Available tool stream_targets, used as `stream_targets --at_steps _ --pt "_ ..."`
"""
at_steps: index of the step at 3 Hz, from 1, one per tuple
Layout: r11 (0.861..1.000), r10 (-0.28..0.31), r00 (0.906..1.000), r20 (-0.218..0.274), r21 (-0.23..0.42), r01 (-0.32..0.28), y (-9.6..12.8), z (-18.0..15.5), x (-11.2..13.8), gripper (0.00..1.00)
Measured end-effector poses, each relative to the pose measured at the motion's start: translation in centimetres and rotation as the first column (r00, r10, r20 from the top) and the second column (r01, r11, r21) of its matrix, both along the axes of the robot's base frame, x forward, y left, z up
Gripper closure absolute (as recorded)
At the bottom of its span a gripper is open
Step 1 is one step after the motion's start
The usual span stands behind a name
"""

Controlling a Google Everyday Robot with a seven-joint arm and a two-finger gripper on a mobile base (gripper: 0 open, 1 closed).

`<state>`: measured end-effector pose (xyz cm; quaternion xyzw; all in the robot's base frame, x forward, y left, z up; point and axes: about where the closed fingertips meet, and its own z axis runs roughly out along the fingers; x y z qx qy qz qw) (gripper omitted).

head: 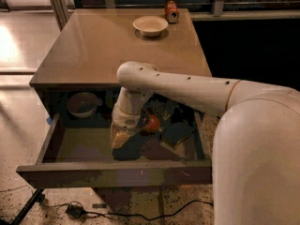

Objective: Pick apple from top drawer and place on counter

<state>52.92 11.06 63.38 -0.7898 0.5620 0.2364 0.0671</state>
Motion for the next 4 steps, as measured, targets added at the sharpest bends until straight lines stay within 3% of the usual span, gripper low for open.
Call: stream_targets --at_steps 1,2,3,4 --pt "1.000 0.000 1.0000 0.000 0.000 0.000 0.00 0.00 0.00 0.50" --pt "1.000 0.000 1.0000 0.000 0.000 0.000 0.00 -0.01 0.00 0.20" --pt "1.000 -0.004 1.0000 0.000 0.000 0.004 -0.05 -0.01 -0.03 0.00" --pt "1.000 -0.006 1.0000 0.000 0.001 0.006 -0.07 -0.01 -0.04 0.00"
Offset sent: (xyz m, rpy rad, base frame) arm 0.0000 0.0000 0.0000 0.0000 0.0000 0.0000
